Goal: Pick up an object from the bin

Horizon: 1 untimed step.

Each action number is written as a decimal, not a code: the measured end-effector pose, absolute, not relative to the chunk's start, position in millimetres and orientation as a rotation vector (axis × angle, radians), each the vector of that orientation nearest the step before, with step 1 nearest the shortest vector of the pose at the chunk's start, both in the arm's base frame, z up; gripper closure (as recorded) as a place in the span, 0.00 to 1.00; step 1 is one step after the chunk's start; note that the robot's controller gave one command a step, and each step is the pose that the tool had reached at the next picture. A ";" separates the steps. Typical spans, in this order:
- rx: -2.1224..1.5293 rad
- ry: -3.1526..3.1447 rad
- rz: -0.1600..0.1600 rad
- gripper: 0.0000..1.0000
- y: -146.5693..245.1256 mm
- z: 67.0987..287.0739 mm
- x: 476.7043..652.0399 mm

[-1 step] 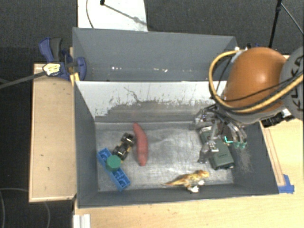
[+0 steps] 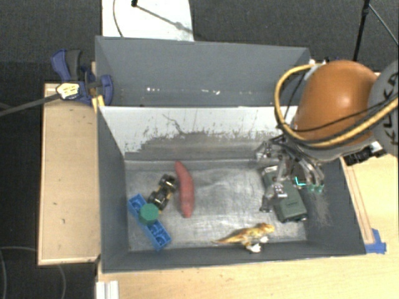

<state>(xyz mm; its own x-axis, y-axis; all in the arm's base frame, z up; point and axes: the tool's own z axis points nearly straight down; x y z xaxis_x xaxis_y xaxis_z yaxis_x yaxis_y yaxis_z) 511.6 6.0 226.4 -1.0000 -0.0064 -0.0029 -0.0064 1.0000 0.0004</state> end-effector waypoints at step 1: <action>-0.055 3.132 0.000 0.00 23.9 174.1 504.9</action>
Offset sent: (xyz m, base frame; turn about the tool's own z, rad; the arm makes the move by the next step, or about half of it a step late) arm -0.0323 -0.0321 -0.0745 -0.2886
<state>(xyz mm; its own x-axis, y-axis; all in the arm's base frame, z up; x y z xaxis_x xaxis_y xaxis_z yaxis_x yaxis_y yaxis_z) 504.9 23.9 174.1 -0.9993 -0.0353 -0.0093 -0.0353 0.9994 -0.0003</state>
